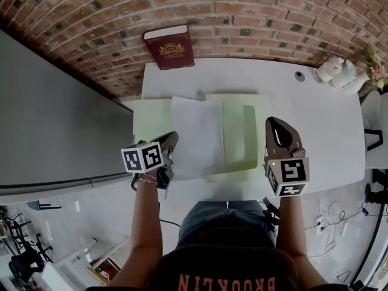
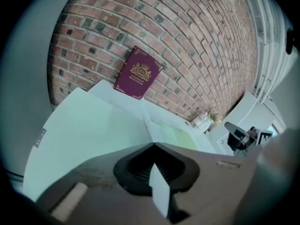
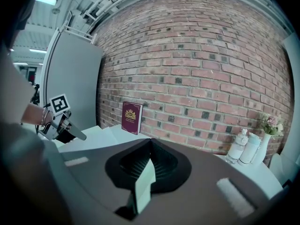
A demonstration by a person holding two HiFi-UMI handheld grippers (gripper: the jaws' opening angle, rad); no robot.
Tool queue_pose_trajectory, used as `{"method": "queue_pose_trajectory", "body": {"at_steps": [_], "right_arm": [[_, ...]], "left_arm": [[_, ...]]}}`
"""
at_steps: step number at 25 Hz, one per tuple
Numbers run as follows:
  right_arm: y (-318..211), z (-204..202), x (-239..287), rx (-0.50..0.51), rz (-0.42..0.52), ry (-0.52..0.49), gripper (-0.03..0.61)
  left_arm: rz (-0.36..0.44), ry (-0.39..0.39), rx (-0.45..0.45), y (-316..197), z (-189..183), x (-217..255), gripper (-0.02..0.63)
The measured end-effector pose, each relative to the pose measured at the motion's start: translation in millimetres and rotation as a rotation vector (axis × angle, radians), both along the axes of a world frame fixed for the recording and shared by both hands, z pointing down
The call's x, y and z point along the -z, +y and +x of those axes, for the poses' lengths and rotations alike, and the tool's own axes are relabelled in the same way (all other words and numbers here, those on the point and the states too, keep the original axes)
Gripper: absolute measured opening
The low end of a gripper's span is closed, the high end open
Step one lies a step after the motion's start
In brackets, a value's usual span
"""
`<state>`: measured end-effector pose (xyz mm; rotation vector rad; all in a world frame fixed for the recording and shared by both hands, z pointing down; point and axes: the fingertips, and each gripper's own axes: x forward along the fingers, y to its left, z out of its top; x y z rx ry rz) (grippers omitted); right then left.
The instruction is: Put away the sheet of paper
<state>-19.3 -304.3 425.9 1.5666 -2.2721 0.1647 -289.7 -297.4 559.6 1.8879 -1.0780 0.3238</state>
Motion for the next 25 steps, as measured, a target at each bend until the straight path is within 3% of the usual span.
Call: {"method": "queue_pose_trajectory", "body": {"at_steps": [25], "right_arm": [[-1.5,59.2,-4.5,-0.011,-0.029,0.024,0.002]], "left_arm": [[-0.066,-0.013,0.046,-8.7,64.5,-29.3,0.002]]}}
